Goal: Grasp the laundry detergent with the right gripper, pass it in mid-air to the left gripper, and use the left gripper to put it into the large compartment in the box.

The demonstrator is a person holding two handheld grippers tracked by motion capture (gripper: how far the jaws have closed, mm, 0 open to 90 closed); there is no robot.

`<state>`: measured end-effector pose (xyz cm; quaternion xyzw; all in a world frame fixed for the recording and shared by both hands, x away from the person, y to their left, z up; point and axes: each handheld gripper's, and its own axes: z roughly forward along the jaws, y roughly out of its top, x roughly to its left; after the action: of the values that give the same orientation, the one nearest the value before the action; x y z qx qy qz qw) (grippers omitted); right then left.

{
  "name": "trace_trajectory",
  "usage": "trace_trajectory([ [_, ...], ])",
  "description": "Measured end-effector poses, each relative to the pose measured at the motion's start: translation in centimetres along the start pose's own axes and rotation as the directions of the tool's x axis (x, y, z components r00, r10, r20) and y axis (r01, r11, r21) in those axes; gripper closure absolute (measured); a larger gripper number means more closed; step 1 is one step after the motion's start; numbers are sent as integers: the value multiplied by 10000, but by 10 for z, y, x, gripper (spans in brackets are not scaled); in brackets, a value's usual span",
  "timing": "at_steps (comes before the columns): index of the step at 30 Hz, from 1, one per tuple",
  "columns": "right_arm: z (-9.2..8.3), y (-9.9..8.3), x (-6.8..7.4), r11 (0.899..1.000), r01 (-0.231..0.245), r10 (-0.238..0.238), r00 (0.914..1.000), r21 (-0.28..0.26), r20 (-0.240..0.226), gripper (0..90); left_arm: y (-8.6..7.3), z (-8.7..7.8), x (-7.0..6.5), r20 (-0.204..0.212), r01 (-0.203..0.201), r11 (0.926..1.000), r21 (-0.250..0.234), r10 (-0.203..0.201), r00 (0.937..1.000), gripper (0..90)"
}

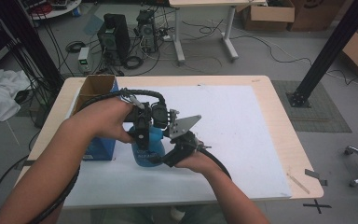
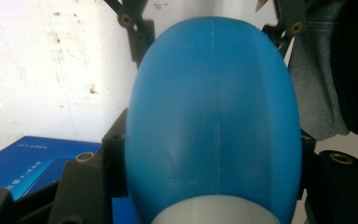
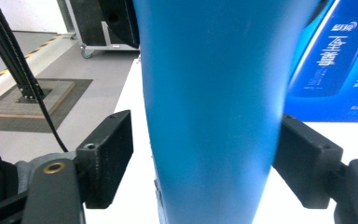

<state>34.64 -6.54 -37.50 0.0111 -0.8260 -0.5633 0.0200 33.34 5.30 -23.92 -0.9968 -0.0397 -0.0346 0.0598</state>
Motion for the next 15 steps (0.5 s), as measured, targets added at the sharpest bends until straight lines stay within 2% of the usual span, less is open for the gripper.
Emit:
trace_trajectory([
  [2,-4,2,-1,9998,-75,76,10000,190,-47,170,-1,0,0,7,56,10000,36,-56,10000,393],
  [9,-17,8,-2,9973,-85,83,10000,735,34,122,-4,-3,3,76,155,9998,94,-156,9998,393],
  [10,-23,12,-3,9952,-28,22,10000,981,63,103,-6,-5,5,83,233,9997,90,-233,9997,392],
  [12,-26,14,-3,9935,0,-11,10000,1138,97,79,-7,-6,5,123,305,9995,122,-307,9995,393],
  [15,-35,22,-6,9844,1,-34,9998,1758,181,24,-11,-10,9,113,490,9987,111,-491,9987,392],
])
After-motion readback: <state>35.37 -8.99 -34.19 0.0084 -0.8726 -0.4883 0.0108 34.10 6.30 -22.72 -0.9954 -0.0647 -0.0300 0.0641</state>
